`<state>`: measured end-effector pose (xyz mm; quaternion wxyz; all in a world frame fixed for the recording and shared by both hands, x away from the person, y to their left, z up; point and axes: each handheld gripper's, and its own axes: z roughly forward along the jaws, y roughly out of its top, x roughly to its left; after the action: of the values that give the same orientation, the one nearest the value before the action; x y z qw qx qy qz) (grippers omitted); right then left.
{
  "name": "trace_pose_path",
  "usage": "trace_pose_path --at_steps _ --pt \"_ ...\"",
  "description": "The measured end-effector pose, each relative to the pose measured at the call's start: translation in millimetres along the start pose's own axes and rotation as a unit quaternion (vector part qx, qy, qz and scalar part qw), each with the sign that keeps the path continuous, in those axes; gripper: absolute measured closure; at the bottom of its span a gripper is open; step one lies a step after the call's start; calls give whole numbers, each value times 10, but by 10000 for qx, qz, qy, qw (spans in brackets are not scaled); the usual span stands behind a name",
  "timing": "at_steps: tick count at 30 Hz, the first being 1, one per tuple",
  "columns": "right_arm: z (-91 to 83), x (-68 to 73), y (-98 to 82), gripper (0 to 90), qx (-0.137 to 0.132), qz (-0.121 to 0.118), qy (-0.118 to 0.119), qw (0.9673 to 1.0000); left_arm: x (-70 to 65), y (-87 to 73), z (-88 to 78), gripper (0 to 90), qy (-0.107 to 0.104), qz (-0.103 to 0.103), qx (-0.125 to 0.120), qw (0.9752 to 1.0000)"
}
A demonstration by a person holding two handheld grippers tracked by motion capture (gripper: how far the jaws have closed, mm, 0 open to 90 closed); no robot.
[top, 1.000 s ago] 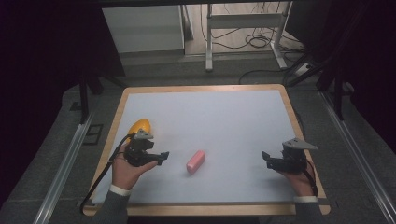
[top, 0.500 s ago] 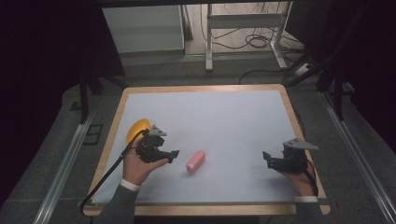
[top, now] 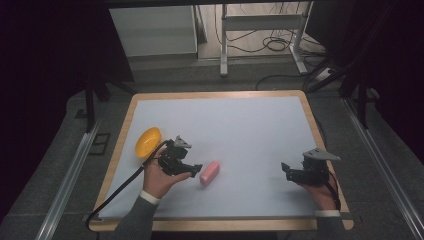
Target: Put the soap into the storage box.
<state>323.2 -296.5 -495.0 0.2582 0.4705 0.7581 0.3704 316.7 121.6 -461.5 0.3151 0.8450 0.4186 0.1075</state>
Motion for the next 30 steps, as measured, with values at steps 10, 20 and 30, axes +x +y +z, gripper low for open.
trace_pose_path --at_steps 10,20,30 --pt "3 -3 -5 100 14 -26 -43 10000 -103 46 89 261 -71 80 30 9999" --pt "16 -7 -13 101 50 -11 -60 10000 -143 64 200 261 -88 87 145 9998" --pt "19 -8 -14 100 55 -11 -66 10000 -165 67 248 261 -179 54 188 9996"
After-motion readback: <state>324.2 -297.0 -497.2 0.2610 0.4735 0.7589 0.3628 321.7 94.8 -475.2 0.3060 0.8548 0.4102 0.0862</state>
